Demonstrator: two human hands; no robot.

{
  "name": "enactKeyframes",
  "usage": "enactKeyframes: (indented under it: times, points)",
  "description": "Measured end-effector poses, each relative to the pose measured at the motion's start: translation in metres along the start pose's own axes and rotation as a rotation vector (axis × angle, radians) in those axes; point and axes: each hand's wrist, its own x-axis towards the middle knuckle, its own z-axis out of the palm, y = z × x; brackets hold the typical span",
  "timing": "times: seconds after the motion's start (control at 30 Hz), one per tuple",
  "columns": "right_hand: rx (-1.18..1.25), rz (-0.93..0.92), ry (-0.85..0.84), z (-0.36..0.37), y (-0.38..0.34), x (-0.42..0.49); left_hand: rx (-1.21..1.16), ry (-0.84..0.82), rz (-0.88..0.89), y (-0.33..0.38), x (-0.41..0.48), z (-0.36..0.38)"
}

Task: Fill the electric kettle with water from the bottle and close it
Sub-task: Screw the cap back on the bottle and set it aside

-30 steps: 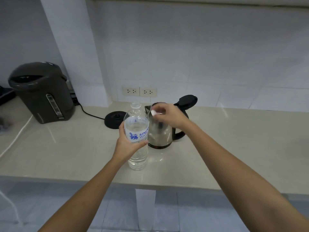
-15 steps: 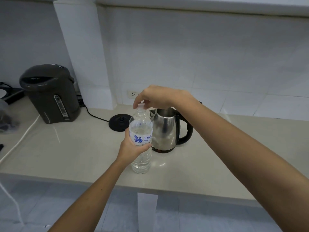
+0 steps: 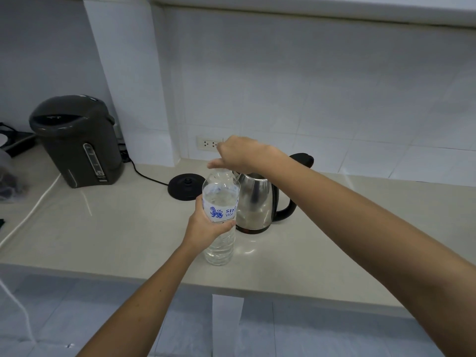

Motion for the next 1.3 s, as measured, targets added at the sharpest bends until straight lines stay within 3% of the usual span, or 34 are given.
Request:
enactKeyframes:
  times: [0.2,0.57,0.77,0.97,1.1,1.2,1.3]
  points:
    - [0.095,-0.074,-0.074,-0.016,0.002,-0.007,-0.012,-0.006,-0.003,-0.002,0.0,-0.001]
    - [0.013,0.118,0.026,0.004,-0.019,-0.005,-0.032,0.005,-0.003,-0.004,0.001,0.0]
    - [0.104,0.288,0.044,0.018,-0.036,0.009,-0.001,-0.005,0.007,-0.002,0.001,-0.001]
    - [0.379,0.23,0.153,0.019,-0.015,-0.008,-0.029,-0.112,-0.023,-0.03,0.001,-0.012]
    - [0.83,0.165,0.192,0.043,0.0,-0.013,0.115,-0.203,-0.113,-0.055,-0.004,-0.008]
    - [1.087,0.187,0.281,0.064,-0.003,-0.016,0.153,-0.163,-0.118,-0.061,-0.004,-0.003]
    - [1.13,0.223,0.398,0.076,-0.011,-0.016,0.226,-0.118,-0.068,-0.063,-0.001,-0.002]
